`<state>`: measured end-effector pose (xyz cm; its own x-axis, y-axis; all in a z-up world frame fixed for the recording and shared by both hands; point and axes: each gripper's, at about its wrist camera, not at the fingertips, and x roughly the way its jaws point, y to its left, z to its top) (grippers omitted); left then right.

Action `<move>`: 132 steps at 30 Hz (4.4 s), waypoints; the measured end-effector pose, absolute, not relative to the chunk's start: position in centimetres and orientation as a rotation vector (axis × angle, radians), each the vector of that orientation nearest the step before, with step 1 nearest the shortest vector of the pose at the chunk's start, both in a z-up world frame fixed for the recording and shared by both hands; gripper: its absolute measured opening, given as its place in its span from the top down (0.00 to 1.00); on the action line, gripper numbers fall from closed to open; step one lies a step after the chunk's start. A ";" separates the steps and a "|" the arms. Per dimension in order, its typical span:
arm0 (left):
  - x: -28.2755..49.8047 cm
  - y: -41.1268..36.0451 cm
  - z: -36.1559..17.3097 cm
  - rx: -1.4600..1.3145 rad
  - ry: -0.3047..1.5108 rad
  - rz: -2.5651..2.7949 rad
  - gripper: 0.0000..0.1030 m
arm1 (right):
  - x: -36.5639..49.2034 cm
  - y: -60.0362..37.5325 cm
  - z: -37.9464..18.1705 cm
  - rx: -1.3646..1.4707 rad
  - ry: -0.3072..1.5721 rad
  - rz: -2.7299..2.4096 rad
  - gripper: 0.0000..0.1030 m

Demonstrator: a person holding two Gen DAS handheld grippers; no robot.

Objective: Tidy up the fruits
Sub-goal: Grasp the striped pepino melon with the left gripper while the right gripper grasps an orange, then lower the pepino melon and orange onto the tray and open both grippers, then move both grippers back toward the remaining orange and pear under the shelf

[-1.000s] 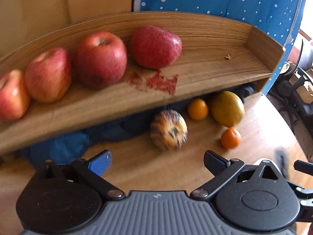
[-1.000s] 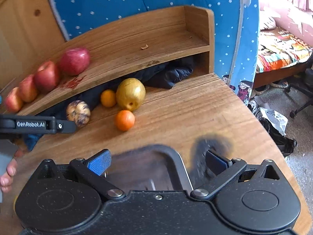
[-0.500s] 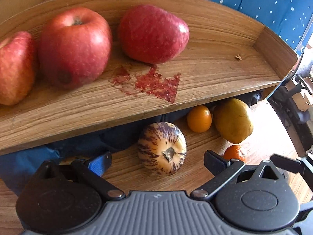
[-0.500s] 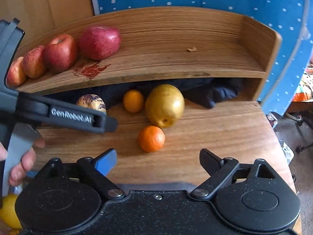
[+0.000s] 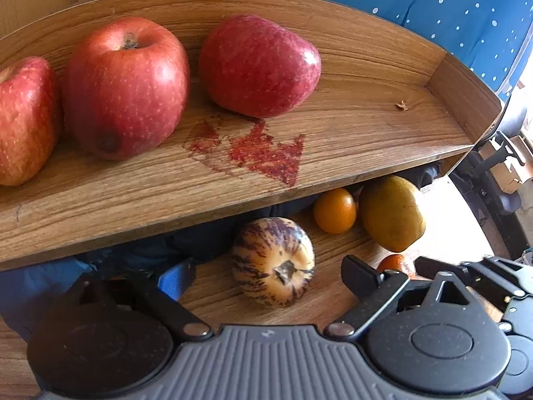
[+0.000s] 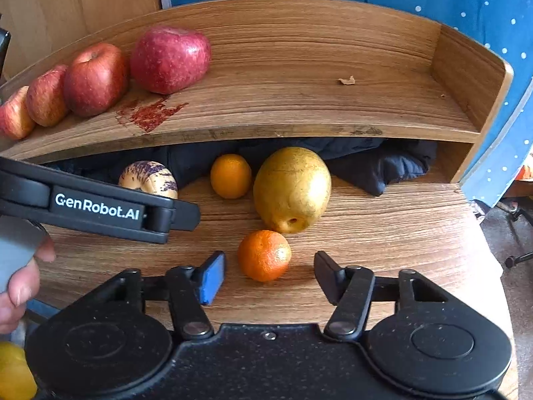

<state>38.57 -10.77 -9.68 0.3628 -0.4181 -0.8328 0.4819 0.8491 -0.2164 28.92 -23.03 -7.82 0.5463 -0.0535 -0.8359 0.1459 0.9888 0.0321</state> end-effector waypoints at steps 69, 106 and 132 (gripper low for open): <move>21.9 -13.5 -6.9 0.309 1.154 -0.785 0.49 | 9.7 -21.8 -4.5 0.164 0.957 -0.164 0.65; 18.9 -11.0 -3.9 0.137 1.109 -0.452 0.01 | 6.4 -23.4 -2.3 0.102 0.862 0.040 0.04; 12.0 -1.6 -3.2 0.071 1.279 -0.068 0.01 | 2.2 -23.3 -2.8 0.128 0.893 0.108 0.01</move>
